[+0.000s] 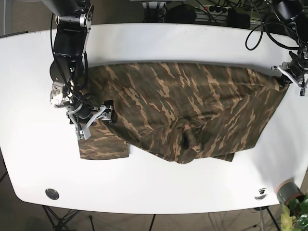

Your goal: Fold the T-shirt properly

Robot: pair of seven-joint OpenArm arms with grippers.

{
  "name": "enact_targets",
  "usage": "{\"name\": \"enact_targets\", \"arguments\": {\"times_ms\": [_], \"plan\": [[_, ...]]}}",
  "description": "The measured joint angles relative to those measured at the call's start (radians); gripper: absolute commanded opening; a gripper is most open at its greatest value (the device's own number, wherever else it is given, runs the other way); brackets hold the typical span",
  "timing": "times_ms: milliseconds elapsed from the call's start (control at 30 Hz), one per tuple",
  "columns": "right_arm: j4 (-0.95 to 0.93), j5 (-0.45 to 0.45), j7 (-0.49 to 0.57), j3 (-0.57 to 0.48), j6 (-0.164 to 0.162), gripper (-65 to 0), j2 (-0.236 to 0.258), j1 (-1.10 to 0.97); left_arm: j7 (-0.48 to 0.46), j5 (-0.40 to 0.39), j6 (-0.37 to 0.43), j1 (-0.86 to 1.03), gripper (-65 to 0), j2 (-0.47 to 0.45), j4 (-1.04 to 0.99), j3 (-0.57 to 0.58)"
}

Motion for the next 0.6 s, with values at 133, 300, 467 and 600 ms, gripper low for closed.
{"name": "enact_targets", "arguments": {"times_ms": [133,300,467,600], "plan": [[0.009,-0.002,0.006,-0.021,0.019,-7.8,-0.011,-0.009,-0.001,-0.001,0.000,-0.002,-65.0,0.003,0.000,0.009],[0.091,0.002,0.003,-0.035,0.027,-12.4,-0.039,-0.058,0.000,0.000,0.000,0.000,-65.0,0.002,0.000,0.009],[0.104,0.000,0.000,-0.033,0.030,-12.4,-0.056,-0.077,-0.001,-0.001,0.000,-0.001,-65.0,0.003,0.000,0.009],[0.101,-0.002,0.002,-0.031,0.029,-12.5,-0.056,-0.081,-0.001,0.000,0.000,-0.001,-65.0,0.002,0.000,0.010]]}}
